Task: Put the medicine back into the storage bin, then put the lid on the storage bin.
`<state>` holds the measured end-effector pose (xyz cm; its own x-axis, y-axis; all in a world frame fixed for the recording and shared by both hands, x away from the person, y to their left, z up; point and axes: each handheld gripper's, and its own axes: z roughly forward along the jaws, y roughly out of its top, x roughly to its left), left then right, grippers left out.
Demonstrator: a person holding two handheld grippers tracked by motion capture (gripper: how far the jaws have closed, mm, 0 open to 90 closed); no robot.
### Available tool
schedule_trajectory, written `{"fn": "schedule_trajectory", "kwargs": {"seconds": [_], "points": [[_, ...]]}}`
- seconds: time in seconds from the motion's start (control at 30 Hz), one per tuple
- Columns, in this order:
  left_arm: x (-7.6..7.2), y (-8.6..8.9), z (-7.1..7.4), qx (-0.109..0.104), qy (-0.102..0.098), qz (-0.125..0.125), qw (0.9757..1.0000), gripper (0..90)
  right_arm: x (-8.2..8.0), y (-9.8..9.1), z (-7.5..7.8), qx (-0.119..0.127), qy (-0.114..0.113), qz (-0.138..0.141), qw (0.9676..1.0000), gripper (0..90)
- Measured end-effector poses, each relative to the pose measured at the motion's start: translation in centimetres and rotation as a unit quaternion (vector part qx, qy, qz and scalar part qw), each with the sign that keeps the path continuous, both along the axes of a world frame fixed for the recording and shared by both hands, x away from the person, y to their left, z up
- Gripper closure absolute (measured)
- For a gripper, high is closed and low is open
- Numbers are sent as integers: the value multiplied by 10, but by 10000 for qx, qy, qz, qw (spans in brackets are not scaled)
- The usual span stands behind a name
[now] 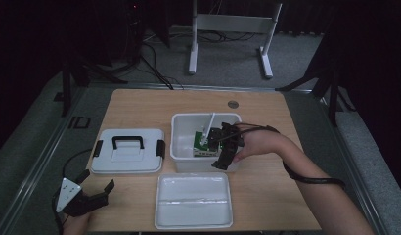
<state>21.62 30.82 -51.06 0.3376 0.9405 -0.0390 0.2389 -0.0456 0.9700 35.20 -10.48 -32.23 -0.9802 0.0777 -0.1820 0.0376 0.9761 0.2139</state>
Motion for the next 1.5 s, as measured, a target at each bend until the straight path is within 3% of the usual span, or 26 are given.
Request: {"fn": "schedule_trajectory", "kwargs": {"seconds": [0.47,0.73,0.8,1.03,1.1,1.17,1.2,1.23,1.3,1.5], "points": [[0,0,0,-15,3,-8,10000,22,-49,16,-28,66,388,618,9973,150],[0,0,0,-20,13,-8,10000,22,-61,27,-56,80,557,814,9951,208],[0,0,0,-24,8,-10,10000,22,-63,32,-71,21,613,860,9944,230],[0,0,0,-14,14,-7,10000,22,-65,44,-107,-105,604,897,9941,370],[0,0,0,-13,12,-3,10000,23,-64,48,-113,-109,606,897,9941,443],[0,0,0,-11,3,3,10000,22,-64,49,-116,-121,598,890,9942,447],[0,0,0,-7,-2,-1,10000,22,-63,53,-122,-220,605,915,9937,543],[0,0,0,-6,-5,-2,10000,22,-63,55,-125,-242,579,942,9936,551],[0,0,0,-12,5,-9,10000,23,-62,57,-128,-328,738,888,9928,615],[0,0,0,-11,9,-26,10000,23,-63,61,-136,-555,628,868,9927,804]]}}
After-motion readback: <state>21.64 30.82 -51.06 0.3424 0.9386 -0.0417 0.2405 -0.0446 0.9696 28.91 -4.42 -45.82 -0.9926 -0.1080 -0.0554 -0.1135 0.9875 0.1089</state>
